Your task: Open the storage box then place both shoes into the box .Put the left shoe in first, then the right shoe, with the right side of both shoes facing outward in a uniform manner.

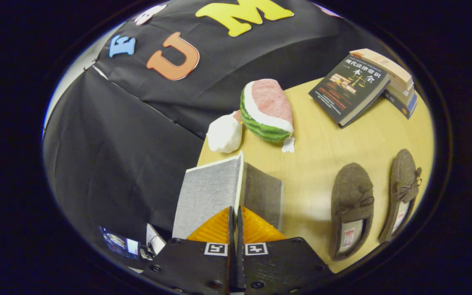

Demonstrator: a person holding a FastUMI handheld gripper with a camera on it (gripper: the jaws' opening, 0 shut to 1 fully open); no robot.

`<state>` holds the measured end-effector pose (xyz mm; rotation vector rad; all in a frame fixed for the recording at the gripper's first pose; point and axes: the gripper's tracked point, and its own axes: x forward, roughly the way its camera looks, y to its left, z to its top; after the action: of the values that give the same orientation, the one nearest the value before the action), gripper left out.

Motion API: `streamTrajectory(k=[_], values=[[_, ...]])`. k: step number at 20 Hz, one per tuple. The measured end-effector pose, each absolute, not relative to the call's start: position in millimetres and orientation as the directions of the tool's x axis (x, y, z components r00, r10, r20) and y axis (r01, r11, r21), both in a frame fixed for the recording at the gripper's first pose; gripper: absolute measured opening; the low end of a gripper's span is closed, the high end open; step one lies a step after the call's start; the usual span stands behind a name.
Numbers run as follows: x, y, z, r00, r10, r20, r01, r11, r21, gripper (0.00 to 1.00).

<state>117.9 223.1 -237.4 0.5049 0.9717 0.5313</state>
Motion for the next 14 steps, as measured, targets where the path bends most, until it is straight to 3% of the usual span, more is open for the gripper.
streamTrajectory(k=[14], values=[[103.3, 296.2, -103.3, 0.429, 0.738, -0.521, -0.278, 0.657, 0.701, 0.0]])
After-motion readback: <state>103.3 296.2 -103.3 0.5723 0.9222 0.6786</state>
